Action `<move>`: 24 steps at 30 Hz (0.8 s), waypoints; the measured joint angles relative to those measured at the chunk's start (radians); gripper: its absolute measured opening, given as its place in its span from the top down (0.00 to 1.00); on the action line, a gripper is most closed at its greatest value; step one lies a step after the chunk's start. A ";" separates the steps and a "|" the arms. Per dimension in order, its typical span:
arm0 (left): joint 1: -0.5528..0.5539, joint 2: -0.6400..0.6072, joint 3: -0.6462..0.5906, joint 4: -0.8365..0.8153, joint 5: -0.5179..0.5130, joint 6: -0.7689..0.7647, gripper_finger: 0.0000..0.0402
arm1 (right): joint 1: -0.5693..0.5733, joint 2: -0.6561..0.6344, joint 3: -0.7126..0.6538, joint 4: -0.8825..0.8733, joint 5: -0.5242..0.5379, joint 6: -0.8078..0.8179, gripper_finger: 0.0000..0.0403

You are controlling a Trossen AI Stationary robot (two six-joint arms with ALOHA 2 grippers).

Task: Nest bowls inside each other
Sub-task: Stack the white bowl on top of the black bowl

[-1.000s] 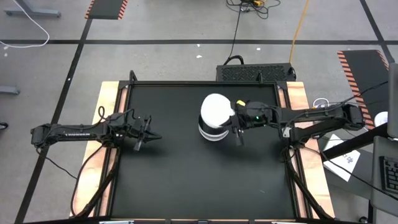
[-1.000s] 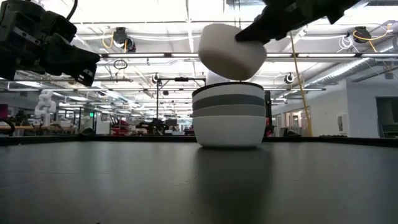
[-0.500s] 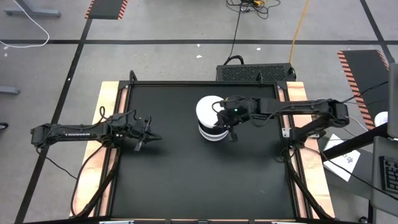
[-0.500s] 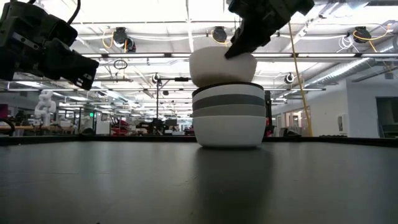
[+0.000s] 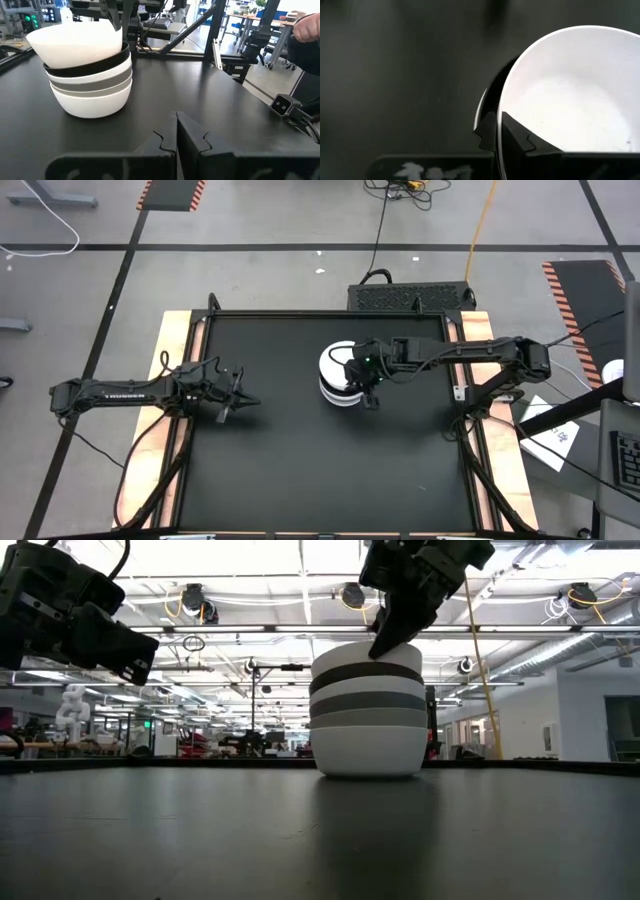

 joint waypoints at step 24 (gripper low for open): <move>0.000 0.000 0.000 -0.004 0.000 -0.017 0.99 | 0.026 -0.002 -0.090 0.101 0.002 0.096 0.98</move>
